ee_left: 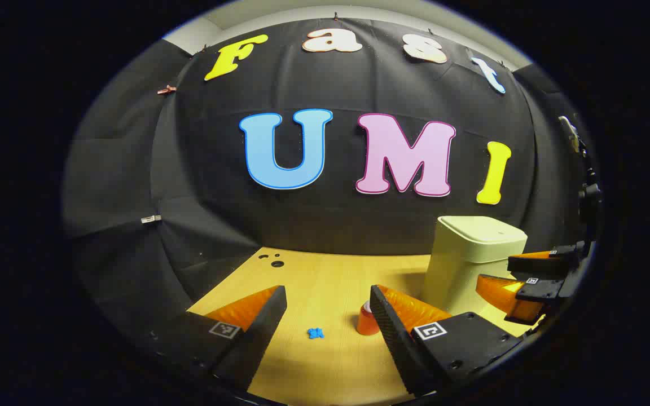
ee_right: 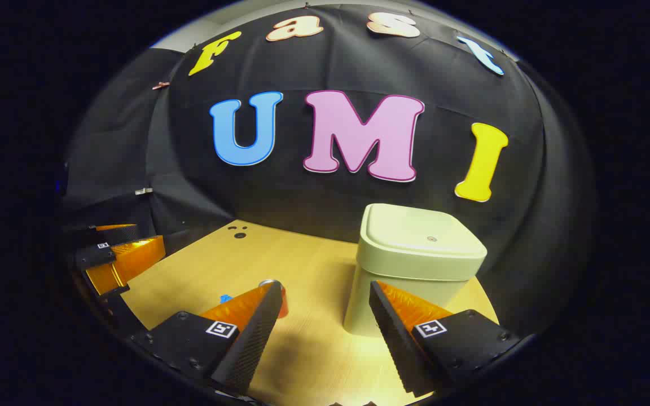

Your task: Press the lid of the desktop garbage bin to open it, pick up the crumpled paper on the desktop and throw it into the bin, then pick up the pop can on the desktop and drop it into the bin, and finally close the garbage bin lid.

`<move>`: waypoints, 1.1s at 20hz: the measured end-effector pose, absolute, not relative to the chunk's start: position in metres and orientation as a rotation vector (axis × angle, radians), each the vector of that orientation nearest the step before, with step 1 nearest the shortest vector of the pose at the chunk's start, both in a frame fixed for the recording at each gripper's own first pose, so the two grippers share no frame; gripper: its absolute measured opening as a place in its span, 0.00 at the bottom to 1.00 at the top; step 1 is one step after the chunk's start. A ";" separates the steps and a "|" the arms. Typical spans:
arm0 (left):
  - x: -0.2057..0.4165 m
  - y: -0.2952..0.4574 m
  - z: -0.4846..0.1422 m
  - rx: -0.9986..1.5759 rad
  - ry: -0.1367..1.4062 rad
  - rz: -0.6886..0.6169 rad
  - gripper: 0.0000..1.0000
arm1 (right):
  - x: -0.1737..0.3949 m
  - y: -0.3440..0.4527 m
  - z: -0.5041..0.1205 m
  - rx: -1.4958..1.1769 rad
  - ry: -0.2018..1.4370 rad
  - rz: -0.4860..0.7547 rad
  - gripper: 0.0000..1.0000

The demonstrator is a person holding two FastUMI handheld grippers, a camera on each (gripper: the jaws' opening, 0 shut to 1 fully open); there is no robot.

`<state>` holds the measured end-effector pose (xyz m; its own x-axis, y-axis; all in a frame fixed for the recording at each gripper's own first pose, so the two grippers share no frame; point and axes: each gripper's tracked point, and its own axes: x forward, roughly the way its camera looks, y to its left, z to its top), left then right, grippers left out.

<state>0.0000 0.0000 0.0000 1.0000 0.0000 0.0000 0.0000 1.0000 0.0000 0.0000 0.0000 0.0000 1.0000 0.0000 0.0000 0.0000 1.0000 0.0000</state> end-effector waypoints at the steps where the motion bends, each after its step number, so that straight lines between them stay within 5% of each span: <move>1: -0.002 0.001 -0.003 -0.006 0.006 0.003 0.95 | 0.001 0.005 0.000 -0.003 0.004 0.010 0.98; 22: -0.009 -0.005 -0.008 -0.002 0.007 -0.020 0.96 | -0.016 -0.006 0.000 0.019 -0.041 -0.006 0.98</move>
<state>-0.0086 -0.0051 -0.0078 0.9998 -0.0201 -0.0069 0.0201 0.9998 -0.0021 -0.0160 -0.0062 -0.0003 0.9992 -0.0067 0.0407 0.0059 0.9998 0.0193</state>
